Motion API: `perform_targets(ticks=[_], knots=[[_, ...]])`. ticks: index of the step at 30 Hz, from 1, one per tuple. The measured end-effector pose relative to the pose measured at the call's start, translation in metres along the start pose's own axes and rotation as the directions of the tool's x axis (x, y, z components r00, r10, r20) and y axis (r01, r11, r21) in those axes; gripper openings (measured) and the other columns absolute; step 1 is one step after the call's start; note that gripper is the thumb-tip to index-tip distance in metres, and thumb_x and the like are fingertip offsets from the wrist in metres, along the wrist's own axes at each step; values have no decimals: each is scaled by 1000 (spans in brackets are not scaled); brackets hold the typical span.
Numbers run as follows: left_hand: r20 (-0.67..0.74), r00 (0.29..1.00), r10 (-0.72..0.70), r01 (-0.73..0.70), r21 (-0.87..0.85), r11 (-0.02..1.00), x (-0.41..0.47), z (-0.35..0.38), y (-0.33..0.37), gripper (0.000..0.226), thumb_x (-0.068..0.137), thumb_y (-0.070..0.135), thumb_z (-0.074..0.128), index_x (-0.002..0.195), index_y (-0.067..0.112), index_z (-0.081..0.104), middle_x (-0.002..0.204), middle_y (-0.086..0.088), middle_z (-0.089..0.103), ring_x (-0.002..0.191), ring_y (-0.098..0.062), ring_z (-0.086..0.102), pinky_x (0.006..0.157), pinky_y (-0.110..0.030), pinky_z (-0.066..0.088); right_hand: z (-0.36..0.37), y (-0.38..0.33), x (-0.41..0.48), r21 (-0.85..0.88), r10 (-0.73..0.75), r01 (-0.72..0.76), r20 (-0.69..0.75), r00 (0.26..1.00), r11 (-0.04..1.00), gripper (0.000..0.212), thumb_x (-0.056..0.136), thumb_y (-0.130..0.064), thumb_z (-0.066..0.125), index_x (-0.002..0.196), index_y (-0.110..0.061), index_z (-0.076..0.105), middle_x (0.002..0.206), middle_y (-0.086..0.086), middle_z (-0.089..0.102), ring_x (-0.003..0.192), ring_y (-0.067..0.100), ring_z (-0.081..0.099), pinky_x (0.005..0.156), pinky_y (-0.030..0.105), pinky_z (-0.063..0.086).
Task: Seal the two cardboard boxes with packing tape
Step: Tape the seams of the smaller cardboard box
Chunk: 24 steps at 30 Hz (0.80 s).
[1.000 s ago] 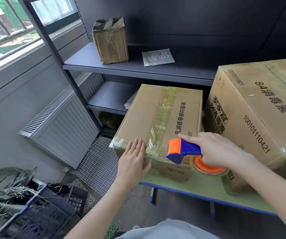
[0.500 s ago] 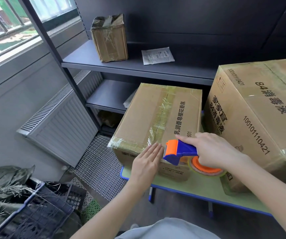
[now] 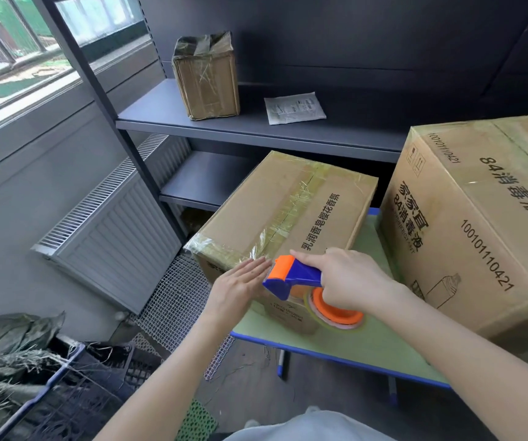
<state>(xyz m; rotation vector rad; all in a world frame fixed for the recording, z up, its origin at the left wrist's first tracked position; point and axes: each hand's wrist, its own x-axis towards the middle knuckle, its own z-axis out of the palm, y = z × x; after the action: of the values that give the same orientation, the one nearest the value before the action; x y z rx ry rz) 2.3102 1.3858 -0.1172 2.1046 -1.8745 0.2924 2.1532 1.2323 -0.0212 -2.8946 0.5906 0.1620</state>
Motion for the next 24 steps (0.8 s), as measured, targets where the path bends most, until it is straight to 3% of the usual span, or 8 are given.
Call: perform_targets(ticks=[5,9,12,15,18,20,23,24], knots=[[-88,995,51,-59,-89,994,-1,-2,0,36,78,14,76,112,4,69,118,-7,66,111,-21,61,95,-41,50,1,11,-8,72,25,-27,32,999,997,76,81,-14,38,137,-60,13,75,-14,32,65,12,38,48,24,24],[-131,990,47,-59,-95,994,1,-5,1,33,76,14,77,106,3,71,112,-8,68,106,-21,64,85,-43,55,1,35,-29,92,59,-63,41,997,994,81,79,-13,37,132,-67,10,78,-11,37,64,7,39,48,22,25],[-127,991,49,-63,-110,992,2,-9,2,32,86,24,58,105,4,71,111,-7,68,105,-21,64,88,-42,54,1,51,-44,107,81,-84,35,996,991,83,79,-13,37,129,-71,4,79,-10,39,65,6,41,47,22,25],[-90,994,57,-67,-111,992,3,-9,2,35,86,26,52,106,5,71,111,-6,68,105,-20,64,91,-39,52,6,48,-50,145,66,-69,22,998,987,83,81,-14,38,128,-71,0,79,-11,39,66,6,42,48,22,27],[-49,999,25,-30,-103,994,-1,-9,-6,40,89,31,47,109,5,70,114,-5,67,109,-18,61,106,-23,36,7,65,-65,115,79,-79,5,997,990,84,81,-14,38,123,-75,-2,79,-11,39,67,6,42,48,22,26],[-29,1000,-8,5,-103,995,-2,-11,-12,47,94,38,41,112,4,68,117,-5,66,113,-18,58,109,-21,29,3,83,-78,99,142,-145,37,989,984,86,78,-13,37,119,-78,-3,81,-12,39,67,6,43,49,22,30],[-44,999,-6,4,-38,999,1,-7,-11,34,85,23,66,113,4,67,117,-7,65,111,-22,61,101,-38,43,2,89,-88,35,135,-137,66,989,990,84,81,-17,39,124,-75,-4,79,-14,35,67,2,38,49,21,26],[-35,999,-23,22,-30,999,3,-6,-7,40,78,18,76,114,3,67,117,-8,65,111,-24,61,99,-44,43,4,87,-88,16,128,-129,69,989,991,83,82,-18,40,126,-72,-5,79,-14,34,67,0,36,49,20,23]])
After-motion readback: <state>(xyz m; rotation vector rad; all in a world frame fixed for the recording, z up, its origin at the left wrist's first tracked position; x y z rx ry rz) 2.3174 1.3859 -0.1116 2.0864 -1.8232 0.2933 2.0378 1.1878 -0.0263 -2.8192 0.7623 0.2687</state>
